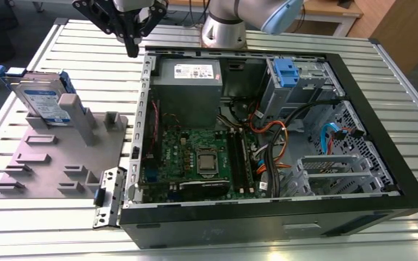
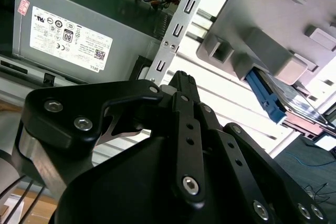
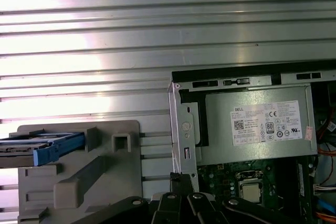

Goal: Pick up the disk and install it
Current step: 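Reach for the disk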

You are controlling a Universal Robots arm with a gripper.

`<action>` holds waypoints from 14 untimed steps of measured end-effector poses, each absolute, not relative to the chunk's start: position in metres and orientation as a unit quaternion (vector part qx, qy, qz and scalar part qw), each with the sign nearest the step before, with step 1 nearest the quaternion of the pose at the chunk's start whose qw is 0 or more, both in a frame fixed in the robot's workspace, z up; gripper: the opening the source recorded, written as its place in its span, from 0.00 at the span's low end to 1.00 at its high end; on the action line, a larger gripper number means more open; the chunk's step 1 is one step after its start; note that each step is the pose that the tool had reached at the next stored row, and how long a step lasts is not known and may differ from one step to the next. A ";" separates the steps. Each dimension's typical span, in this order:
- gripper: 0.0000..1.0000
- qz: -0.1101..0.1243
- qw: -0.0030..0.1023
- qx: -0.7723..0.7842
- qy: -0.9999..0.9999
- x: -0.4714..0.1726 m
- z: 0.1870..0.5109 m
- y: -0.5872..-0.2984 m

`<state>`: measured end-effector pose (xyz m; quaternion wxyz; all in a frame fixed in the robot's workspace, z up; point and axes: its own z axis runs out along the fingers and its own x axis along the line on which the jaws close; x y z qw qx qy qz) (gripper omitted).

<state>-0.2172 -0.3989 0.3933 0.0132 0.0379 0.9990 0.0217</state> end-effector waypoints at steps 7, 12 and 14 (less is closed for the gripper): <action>0.11 0.022 0.013 0.038 0.999 -0.220 0.393 -0.399; 0.11 0.022 0.013 0.038 0.999 -0.224 0.393 -0.399; 0.11 0.022 0.013 0.038 0.999 -0.225 0.393 -0.399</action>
